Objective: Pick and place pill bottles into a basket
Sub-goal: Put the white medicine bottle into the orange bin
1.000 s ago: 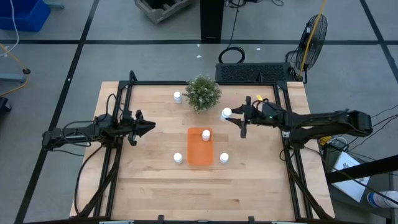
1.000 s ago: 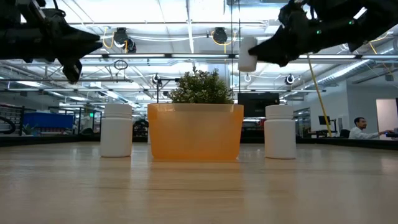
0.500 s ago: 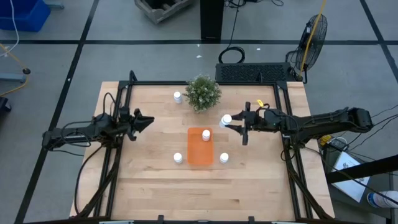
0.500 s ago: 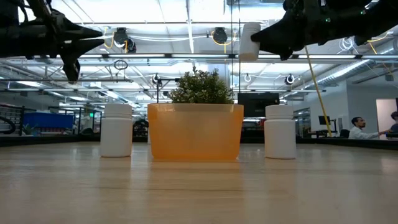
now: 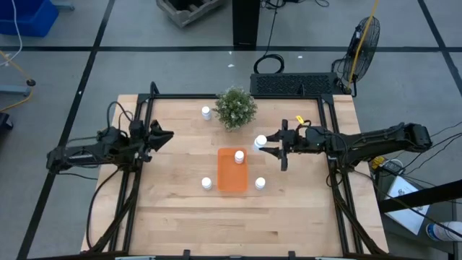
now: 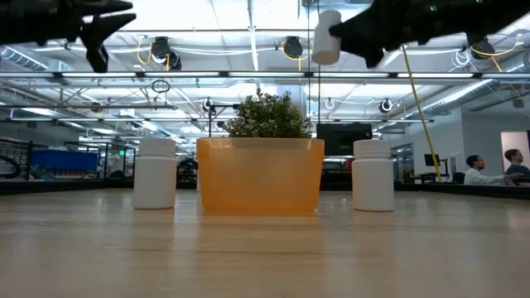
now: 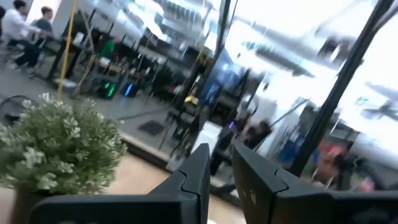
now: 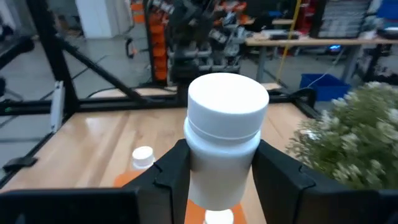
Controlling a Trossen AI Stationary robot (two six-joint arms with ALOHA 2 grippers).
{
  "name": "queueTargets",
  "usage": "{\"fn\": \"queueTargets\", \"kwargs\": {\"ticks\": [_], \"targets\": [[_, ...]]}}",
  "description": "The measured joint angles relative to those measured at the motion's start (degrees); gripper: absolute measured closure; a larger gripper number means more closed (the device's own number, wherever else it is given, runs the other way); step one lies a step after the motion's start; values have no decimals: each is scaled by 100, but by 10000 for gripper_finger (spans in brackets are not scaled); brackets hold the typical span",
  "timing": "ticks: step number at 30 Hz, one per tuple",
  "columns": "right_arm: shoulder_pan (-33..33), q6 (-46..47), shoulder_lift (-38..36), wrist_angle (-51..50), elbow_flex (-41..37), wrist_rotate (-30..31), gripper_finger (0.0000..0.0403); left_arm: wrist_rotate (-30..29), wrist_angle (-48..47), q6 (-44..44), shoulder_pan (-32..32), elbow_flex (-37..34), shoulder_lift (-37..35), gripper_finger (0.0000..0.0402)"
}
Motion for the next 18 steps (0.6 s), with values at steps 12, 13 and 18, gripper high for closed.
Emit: {"fn": "queueTargets", "kwargs": {"ticks": [12,13,18], "targets": [[86,-339,894,-2058,3072,-349,271,672,-1087,1403,-25,3273,3084,329],[86,-342,981,-2199,3320,-425,271,724,-1076,1497,-34,3494,3285,329],[86,-322,1511,-2889,4454,-601,272,1287,-1127,1712,-48,4372,4151,319]]}}
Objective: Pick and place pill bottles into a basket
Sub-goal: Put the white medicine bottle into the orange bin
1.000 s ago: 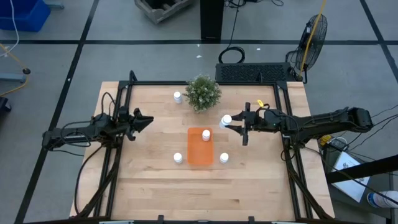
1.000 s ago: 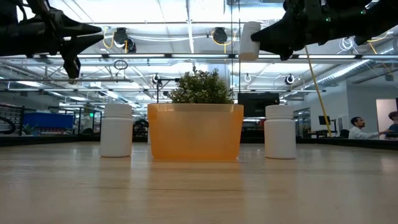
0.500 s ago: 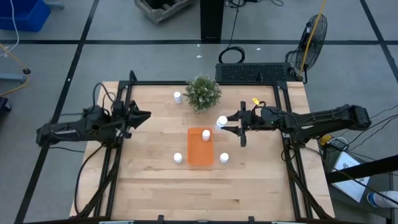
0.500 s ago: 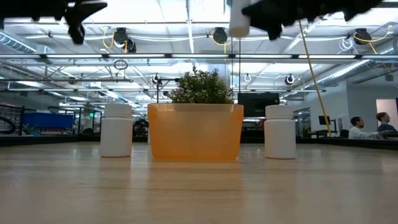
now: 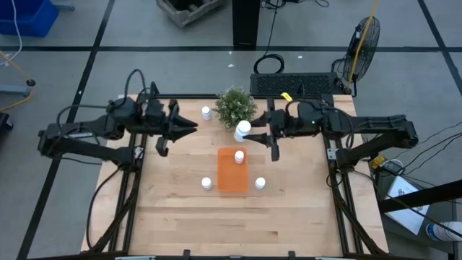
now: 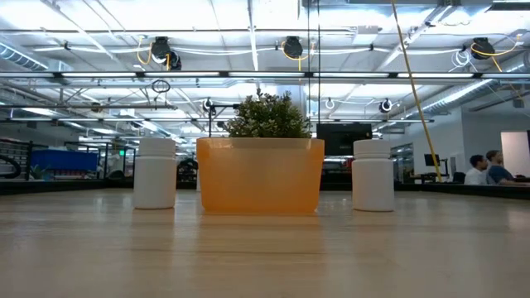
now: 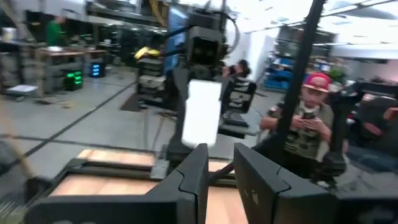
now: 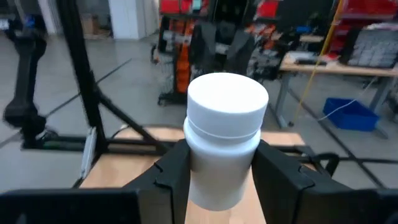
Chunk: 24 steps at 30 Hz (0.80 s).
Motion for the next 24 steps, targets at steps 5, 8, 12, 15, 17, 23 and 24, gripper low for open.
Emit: {"fn": "queueTargets", "kwargs": {"ticks": [5,8,12,15,17,23,24], "targets": [[0,12,415,-348,694,-184,272,153,31,286,0,593,495,259],[2,150,553,-339,900,-336,272,21,18,485,0,782,629,208],[2,220,723,-340,1063,-456,272,-214,41,442,0,883,719,142],[2,222,855,-323,1178,-456,272,-191,-20,305,0,876,835,103],[2,234,952,-330,1267,-461,272,-159,-45,295,-3,876,963,85],[-2,232,1181,-408,1389,-603,271,3,-87,283,0,871,1195,65],[-8,222,1181,-490,1389,-601,271,12,-46,279,-1,871,1190,66]]}}
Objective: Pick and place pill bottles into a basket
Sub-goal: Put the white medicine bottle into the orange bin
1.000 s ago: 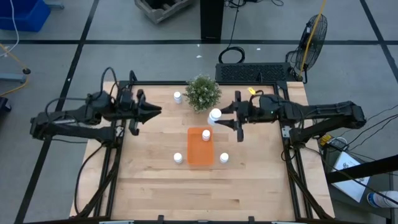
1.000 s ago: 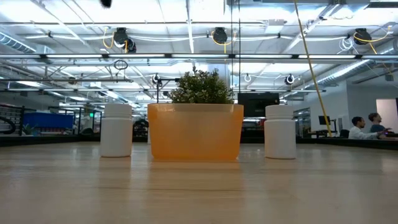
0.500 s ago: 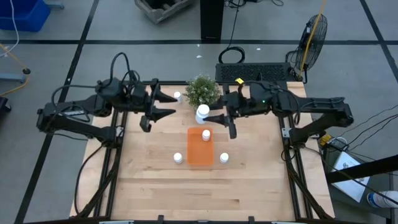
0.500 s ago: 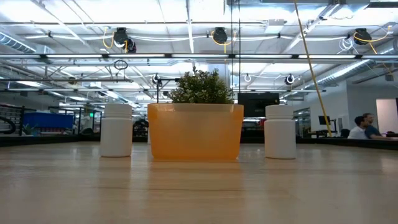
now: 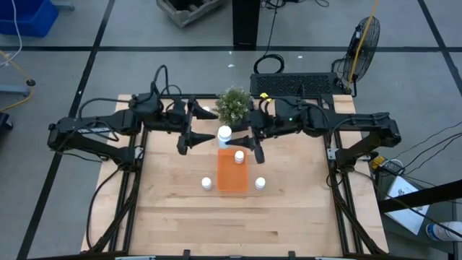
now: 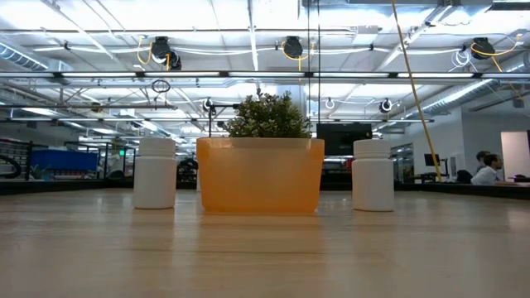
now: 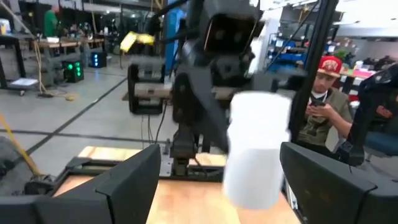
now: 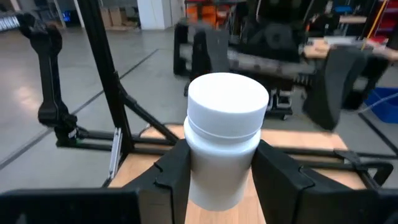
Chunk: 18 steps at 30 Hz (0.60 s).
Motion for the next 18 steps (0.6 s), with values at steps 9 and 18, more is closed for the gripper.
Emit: {"fn": "queueTargets", "kwargs": {"ticks": [9,18], "targets": [[-8,-12,-8,-92,2,-4,271,339,25,-278,-107,0,-8,77],[-23,-64,257,-158,4,-190,273,251,-144,-360,-179,0,-8,76]]}}
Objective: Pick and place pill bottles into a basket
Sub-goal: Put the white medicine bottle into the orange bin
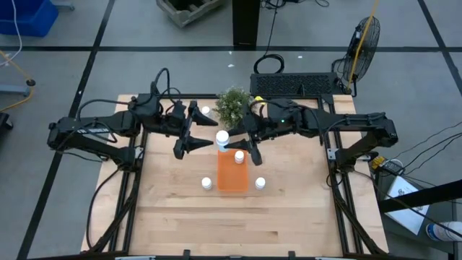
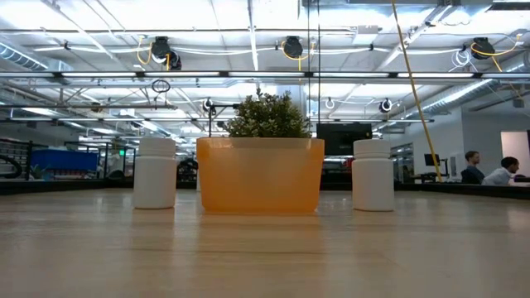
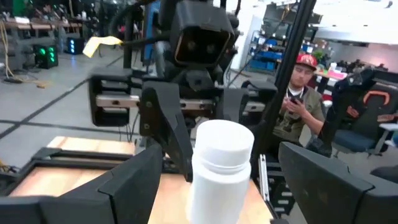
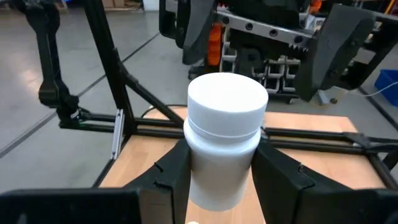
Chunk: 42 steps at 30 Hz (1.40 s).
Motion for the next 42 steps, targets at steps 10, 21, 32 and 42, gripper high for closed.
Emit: {"fn": "queueTargets", "kwargs": {"ticks": [10,21,32,42], "targets": [[-59,-50,279,-148,4,-276,274,-44,-1479,267,-69,279,-25,76],[-37,15,773,-35,-2,-716,275,-201,-2798,418,-126,659,42,76],[-50,15,962,314,-4,-822,275,-202,-3013,415,-459,662,82,76],[-51,78,963,448,-4,-852,275,-325,-3059,435,-721,658,388,76]]}}
